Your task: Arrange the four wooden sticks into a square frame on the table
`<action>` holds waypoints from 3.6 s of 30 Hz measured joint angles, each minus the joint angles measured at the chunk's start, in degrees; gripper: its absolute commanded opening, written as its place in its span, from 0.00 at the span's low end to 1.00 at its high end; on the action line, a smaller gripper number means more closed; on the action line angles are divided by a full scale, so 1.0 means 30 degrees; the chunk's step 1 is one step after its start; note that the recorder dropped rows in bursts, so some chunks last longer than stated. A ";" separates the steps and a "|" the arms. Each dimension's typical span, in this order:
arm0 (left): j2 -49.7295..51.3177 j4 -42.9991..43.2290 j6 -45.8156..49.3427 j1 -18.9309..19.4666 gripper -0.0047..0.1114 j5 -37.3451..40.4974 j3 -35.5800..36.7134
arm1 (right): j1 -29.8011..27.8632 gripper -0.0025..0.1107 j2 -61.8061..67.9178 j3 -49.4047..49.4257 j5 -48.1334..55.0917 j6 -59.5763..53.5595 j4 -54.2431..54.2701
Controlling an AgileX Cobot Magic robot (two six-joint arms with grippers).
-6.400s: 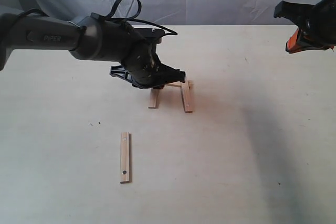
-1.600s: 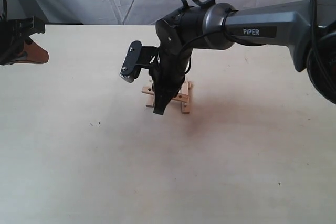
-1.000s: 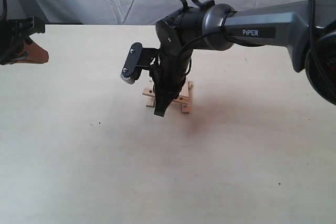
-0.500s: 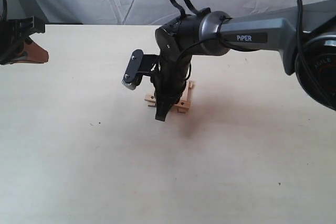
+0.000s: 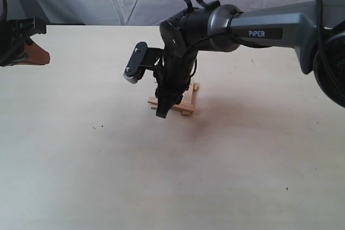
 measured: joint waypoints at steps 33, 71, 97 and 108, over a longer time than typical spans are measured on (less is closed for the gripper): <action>-0.0377 0.2159 0.0572 -0.5526 0.04 -0.1122 0.1512 | -0.3782 0.01 -0.6608 0.2989 0.4044 1.1895 0.4840; -1.6641 0.4823 0.0525 -0.6060 0.04 -0.7054 0.9466 | -0.7207 0.01 -3.0088 2.0587 -0.3573 1.2444 0.3603; -1.6641 0.4837 0.0525 -0.6060 0.04 -0.7207 0.9466 | -1.2266 0.01 -3.9521 2.4524 -0.3476 1.2444 0.0825; -1.6641 0.4837 0.0525 -0.6060 0.04 -0.7207 0.9466 | -1.2266 0.01 -4.1957 2.6978 -0.5079 1.2226 0.0727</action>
